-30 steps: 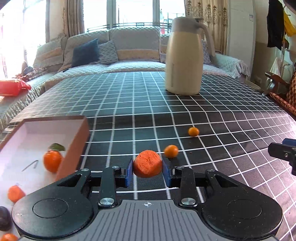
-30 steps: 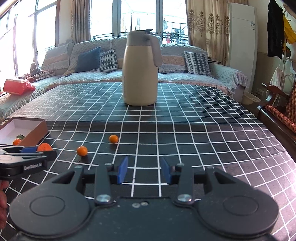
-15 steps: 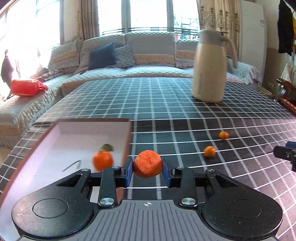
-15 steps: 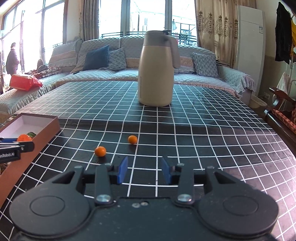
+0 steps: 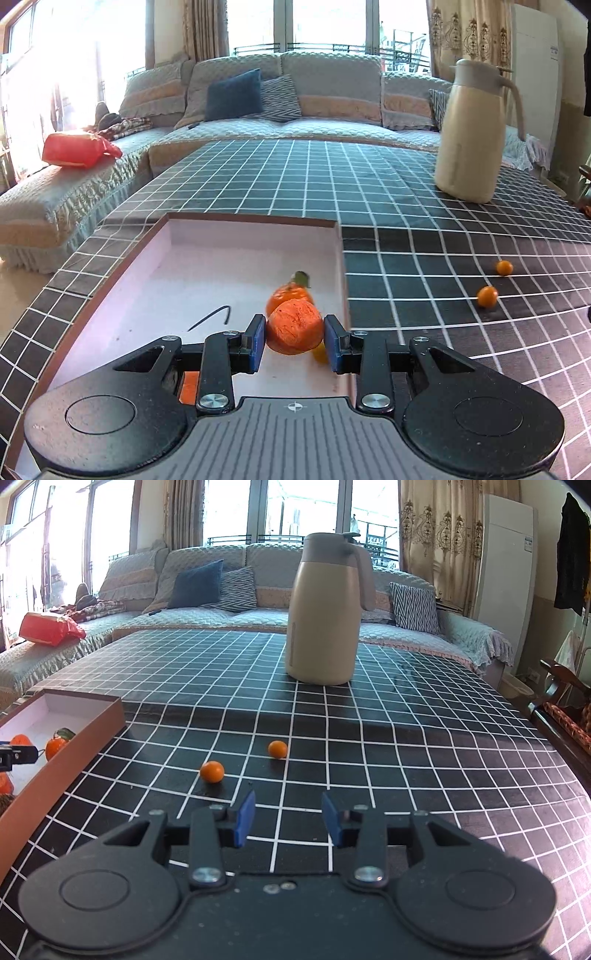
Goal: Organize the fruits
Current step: 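Carry the orange piece into the white box and open the left tool, then grasp a small kumquat on the table with the right tool, then carry the kumquat into the white box and open the right tool, then move the left tool to the last kumquat and grasp it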
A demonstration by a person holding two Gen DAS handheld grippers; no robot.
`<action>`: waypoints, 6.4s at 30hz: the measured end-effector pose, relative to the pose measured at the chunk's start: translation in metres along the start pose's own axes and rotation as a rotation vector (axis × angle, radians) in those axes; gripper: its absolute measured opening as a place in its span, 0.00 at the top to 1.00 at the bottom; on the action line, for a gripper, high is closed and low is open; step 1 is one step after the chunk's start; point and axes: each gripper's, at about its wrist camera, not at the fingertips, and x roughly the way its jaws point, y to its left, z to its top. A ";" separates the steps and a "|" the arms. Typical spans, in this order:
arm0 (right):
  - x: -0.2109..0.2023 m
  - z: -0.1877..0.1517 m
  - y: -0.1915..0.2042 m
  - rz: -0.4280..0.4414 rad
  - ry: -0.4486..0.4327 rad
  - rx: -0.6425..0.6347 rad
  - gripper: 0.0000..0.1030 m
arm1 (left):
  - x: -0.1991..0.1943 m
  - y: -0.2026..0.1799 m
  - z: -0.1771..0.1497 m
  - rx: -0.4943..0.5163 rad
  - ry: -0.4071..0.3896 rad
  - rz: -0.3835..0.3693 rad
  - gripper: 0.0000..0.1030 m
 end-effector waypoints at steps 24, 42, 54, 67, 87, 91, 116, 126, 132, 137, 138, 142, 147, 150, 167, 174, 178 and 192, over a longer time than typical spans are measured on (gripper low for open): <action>0.011 -0.002 0.025 0.002 0.026 -0.058 0.62 | 0.003 0.004 -0.002 -0.002 0.028 -0.007 0.32; 0.085 0.004 0.061 0.062 0.044 -0.046 0.66 | -0.017 -0.013 0.003 0.027 -0.003 -0.079 0.31; 0.100 0.009 0.073 0.069 0.041 -0.063 0.67 | 0.002 0.005 0.004 -0.007 0.033 -0.020 0.31; 0.110 0.009 0.077 0.063 0.052 -0.079 0.73 | 0.015 0.012 0.003 -0.028 0.064 -0.002 0.31; 0.045 0.009 0.073 0.087 0.011 -0.086 0.79 | 0.008 0.017 0.002 -0.030 0.065 0.000 0.31; 0.028 0.008 0.079 0.106 0.004 -0.087 0.79 | 0.001 0.020 0.003 -0.029 0.054 -0.002 0.31; -0.027 -0.003 0.239 0.395 0.029 -0.222 0.79 | -0.020 0.117 -0.001 -0.159 0.024 0.108 0.31; -0.024 -0.010 0.251 0.389 0.052 -0.232 0.77 | -0.019 0.117 -0.003 -0.160 0.024 0.110 0.31; -0.024 -0.003 0.239 0.359 0.031 -0.192 0.78 | -0.020 0.110 -0.006 -0.143 0.034 0.107 0.31; -0.018 0.007 0.221 0.317 0.016 -0.142 0.77 | -0.022 0.098 -0.008 -0.121 0.037 0.096 0.31; -0.017 0.008 0.217 0.309 0.016 -0.137 0.77 | -0.022 0.095 -0.008 -0.118 0.038 0.091 0.31; -0.013 0.013 0.204 0.280 0.010 -0.125 0.77 | -0.024 0.081 -0.004 -0.103 0.031 0.077 0.31; -0.007 0.016 0.183 0.244 0.003 -0.096 0.77 | -0.027 0.062 -0.001 -0.084 0.025 0.054 0.31; -0.002 0.019 0.168 0.221 0.000 -0.075 0.77 | -0.027 0.046 0.000 -0.068 0.023 0.034 0.31; 0.016 0.017 0.023 0.017 0.003 0.024 0.75 | -0.028 -0.075 -0.002 0.080 -0.026 -0.053 0.04; 0.015 0.015 -0.020 -0.033 -0.009 0.044 0.73 | -0.030 -0.109 0.003 0.087 -0.068 -0.069 0.04; 0.019 0.014 -0.039 -0.046 -0.008 0.065 0.72 | -0.017 -0.136 0.003 0.072 -0.048 -0.098 0.04; 0.036 0.015 -0.109 -0.103 -0.015 0.149 0.72 | 0.051 -0.230 0.006 0.084 -0.020 -0.134 0.04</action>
